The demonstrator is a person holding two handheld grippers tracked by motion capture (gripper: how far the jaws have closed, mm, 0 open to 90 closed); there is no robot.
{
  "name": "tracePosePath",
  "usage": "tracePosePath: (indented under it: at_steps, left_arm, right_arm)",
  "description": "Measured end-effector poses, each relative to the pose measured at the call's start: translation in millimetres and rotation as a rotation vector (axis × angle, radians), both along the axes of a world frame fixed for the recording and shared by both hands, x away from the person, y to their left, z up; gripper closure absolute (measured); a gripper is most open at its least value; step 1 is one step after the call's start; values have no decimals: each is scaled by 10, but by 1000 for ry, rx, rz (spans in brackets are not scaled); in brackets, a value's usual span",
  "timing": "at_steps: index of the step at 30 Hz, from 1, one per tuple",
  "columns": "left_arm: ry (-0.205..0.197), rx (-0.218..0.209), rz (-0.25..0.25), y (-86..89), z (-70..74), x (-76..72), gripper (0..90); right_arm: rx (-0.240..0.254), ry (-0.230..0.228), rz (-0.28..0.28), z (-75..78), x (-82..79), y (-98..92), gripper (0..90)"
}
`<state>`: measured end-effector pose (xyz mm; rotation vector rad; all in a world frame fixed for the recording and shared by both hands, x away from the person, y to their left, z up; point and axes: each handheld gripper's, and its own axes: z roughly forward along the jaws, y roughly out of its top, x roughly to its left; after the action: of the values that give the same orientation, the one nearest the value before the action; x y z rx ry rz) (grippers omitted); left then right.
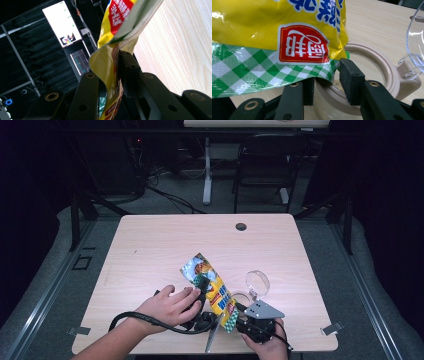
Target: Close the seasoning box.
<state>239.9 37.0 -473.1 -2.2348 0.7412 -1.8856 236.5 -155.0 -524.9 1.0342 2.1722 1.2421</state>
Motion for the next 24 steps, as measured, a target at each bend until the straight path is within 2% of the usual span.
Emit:
tracePosePath:
  at_steps: [4, 5, 6, 11, 13, 14, 18, 22, 23, 24]
  left_arm:
    - [-3, 9, -2, -11, 10, -2, 787]
    - [2, -6, -12, -10, 5, 2, 788]
    - [-4, 9, -7, -16, 14, -5, 790]
    - [0, 12, -6, -30, 25, -13, 799]
    - [13, -8, -12, -30, 21, -11, 803]
    - [1, 17, -11, -42, 35, -17, 808]
    - [5, -10, -29, -44, 29, -16, 817]
    - [10, -4, -22, -52, 41, -21, 820]
    - [-2, 15, -18, -56, 50, -27, 821]
    - [4, 13, -11, -59, 53, -30, 822]
  right_arm:
    - [1, -1, -1, -1, 0, 3, 654]
    - [1, -1, -1, -2, 0, 3, 654]
    - [2, 0, -1, -2, 1, 2, 654]
    - [-3, 2, -2, 2, 2, -6, 654]
    - [7, 1, -4, -4, 3, -1, 653]
    - [5, 2, -2, -3, 3, -2, 653]
    - [8, 1, -3, -6, 4, -1, 652]
    - [2, 1, -3, -4, 5, -1, 652]
    - [3, 1, -3, -5, 5, -2, 652]
    - [3, 1, -2, -5, 5, -2, 652]
